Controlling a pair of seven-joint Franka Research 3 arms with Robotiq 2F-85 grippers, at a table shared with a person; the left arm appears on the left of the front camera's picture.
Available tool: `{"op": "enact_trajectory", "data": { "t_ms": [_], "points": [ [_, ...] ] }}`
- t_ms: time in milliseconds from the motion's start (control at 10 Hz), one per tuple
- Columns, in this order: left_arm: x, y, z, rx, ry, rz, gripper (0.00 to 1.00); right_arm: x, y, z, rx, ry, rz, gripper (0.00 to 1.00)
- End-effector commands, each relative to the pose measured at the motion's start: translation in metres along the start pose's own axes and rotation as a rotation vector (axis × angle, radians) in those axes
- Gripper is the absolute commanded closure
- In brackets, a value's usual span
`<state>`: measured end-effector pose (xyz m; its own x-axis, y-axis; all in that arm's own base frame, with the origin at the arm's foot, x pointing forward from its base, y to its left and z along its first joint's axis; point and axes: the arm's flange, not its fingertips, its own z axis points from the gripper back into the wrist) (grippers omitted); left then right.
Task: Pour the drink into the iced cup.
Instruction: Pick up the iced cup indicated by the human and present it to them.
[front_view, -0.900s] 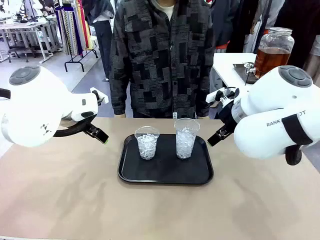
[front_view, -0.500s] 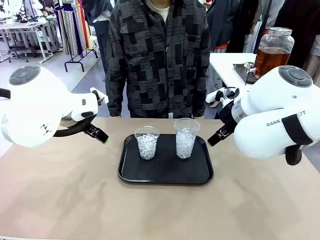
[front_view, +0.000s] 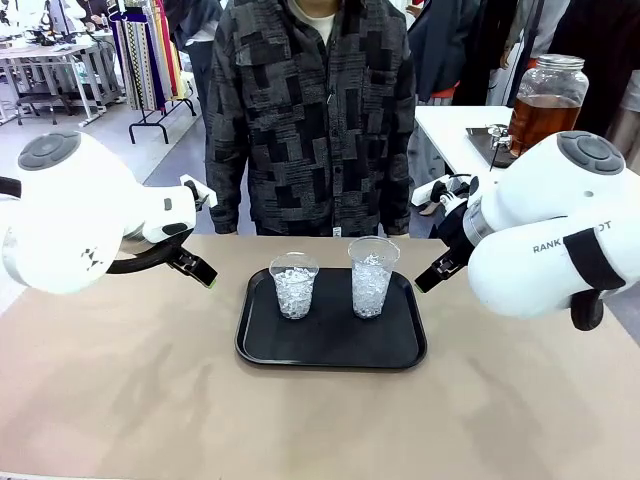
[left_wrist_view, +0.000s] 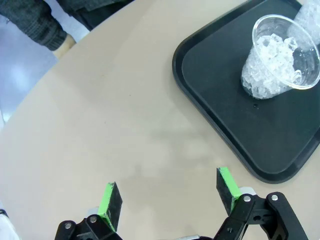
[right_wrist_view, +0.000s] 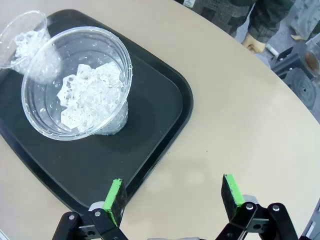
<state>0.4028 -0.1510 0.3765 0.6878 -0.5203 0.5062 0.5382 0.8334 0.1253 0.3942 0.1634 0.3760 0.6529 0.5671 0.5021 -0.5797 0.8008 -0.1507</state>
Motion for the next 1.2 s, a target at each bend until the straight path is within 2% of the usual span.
{"op": "enact_trajectory", "data": {
  "t_ms": [0, 200, 400, 700, 800, 900, 1100],
  "points": [
    [0.001, 0.000, 0.003, 0.002, -0.006, -0.002, 0.00, 0.001, 0.000, 0.002, -0.002, -0.006, 0.000, 0.00],
    [0.007, -0.001, 0.008, 0.006, 0.011, -0.013, 0.00, 0.004, -0.003, 0.007, 0.025, -0.010, -0.009, 0.00],
    [0.028, -0.004, 0.044, 0.010, -0.035, -0.019, 0.00, 0.016, -0.021, 0.043, 0.046, -0.064, -0.049, 0.00],
    [0.056, 0.004, 0.094, -0.035, -0.074, 0.048, 0.00, 0.032, -0.052, 0.097, 0.227, -0.152, -0.140, 0.00],
    [0.064, 0.016, 0.109, -0.115, -0.091, 0.124, 0.00, 0.034, -0.062, 0.108, 0.291, -0.170, -0.174, 0.00],
    [0.070, 0.034, 0.123, -0.194, -0.105, 0.210, 0.00, 0.036, -0.079, 0.119, 0.414, -0.205, -0.240, 0.00],
    [0.066, 0.065, 0.130, -0.382, -0.126, 0.384, 0.00, 0.029, -0.102, 0.119, 0.608, -0.236, -0.352, 0.00]
  ]
}}
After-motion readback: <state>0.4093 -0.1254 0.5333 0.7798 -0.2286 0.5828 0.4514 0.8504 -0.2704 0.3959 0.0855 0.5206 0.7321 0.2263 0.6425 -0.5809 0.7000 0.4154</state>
